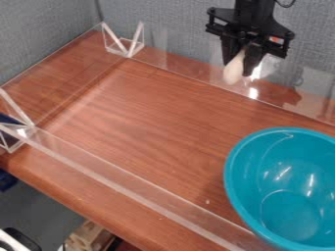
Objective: Put the mushroom in the blue bowl
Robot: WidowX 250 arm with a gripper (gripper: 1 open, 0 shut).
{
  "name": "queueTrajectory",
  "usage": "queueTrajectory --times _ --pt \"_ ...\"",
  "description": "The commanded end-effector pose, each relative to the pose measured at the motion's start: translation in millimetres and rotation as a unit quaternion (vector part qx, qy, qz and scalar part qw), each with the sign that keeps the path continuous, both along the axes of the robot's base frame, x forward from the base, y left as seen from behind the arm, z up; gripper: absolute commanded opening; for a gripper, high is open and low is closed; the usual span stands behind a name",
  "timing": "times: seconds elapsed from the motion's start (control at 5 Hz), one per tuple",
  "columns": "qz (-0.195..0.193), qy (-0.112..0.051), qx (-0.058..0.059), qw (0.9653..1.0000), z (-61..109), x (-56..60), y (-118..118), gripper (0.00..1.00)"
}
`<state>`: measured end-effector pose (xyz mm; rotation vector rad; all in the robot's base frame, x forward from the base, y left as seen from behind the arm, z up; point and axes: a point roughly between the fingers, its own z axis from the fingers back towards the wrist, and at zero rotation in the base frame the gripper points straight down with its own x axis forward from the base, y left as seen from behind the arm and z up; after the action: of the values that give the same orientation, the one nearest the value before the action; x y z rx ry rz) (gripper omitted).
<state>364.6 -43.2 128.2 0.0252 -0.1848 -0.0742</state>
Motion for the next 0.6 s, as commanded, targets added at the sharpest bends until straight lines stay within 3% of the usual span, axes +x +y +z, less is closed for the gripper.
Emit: queueTrajectory --times 0.0,0.4 --pt "-0.025 -0.031 -0.012 0.9991 24.2 -13.3 -20 0.0" --pt "-0.083 -0.027 -0.027 0.9958 26.3 -51.4 -74 0.0"
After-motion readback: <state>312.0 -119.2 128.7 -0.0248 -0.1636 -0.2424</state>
